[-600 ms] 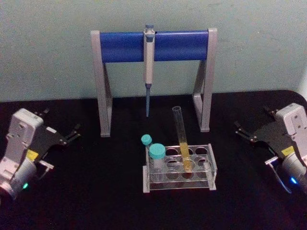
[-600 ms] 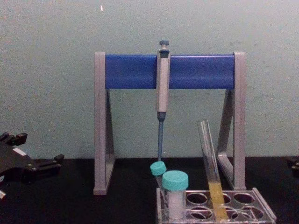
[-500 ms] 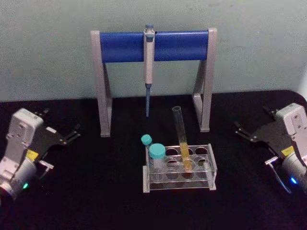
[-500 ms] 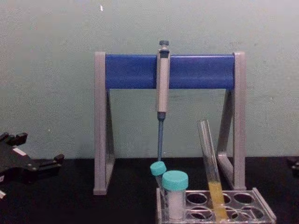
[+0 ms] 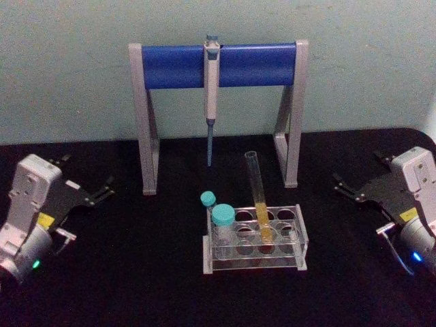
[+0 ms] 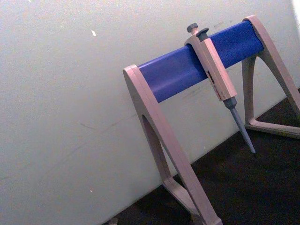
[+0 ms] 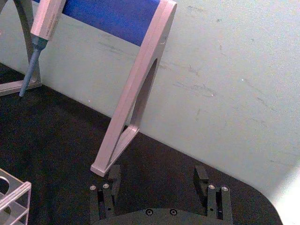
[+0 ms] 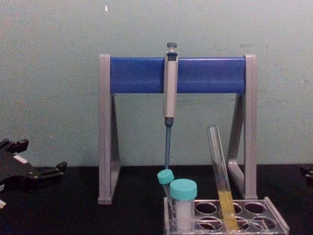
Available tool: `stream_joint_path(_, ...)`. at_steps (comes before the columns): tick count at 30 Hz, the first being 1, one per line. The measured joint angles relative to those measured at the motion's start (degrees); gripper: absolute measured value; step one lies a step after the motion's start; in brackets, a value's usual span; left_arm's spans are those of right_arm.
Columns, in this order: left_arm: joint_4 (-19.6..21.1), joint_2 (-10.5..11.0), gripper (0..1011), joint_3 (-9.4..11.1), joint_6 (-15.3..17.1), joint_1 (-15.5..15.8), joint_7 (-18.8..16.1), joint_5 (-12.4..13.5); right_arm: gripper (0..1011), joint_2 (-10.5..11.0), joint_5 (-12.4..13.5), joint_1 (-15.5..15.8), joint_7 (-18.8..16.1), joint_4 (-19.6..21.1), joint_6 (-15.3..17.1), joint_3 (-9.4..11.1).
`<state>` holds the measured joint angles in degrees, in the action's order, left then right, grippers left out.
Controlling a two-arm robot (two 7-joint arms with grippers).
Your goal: Pick up the test tube from the test tube rack, shake it, then place it back into the test tube rack.
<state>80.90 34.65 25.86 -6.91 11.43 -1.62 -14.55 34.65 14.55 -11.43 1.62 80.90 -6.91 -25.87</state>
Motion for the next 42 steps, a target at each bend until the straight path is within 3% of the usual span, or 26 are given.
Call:
stream_joint_path(25,0.0,0.0,1001,0.0,0.0,0.0,0.0,0.0,1000,0.0,0.0,0.0,0.0,0.0,0.0,0.0)
stream_joint_path(32,0.0,0.0,1001,0.0,0.0,0.0,0.0,0.0,1000,-0.2,-0.6,0.6,-0.4,1.0,-0.3,1.2)
stream_joint_path(39,0.0,0.0,1001,0.0,0.0,0.0,0.0,0.0,1000,-0.5,2.4,1.6,-4.2,3.2,-2.1,3.0)
stream_joint_path(42,0.0,0.0,1001,0.0,0.0,0.0,0.0,0.0,1000,-1.0,4.9,1.8,-7.4,4.4,-2.9,3.8)
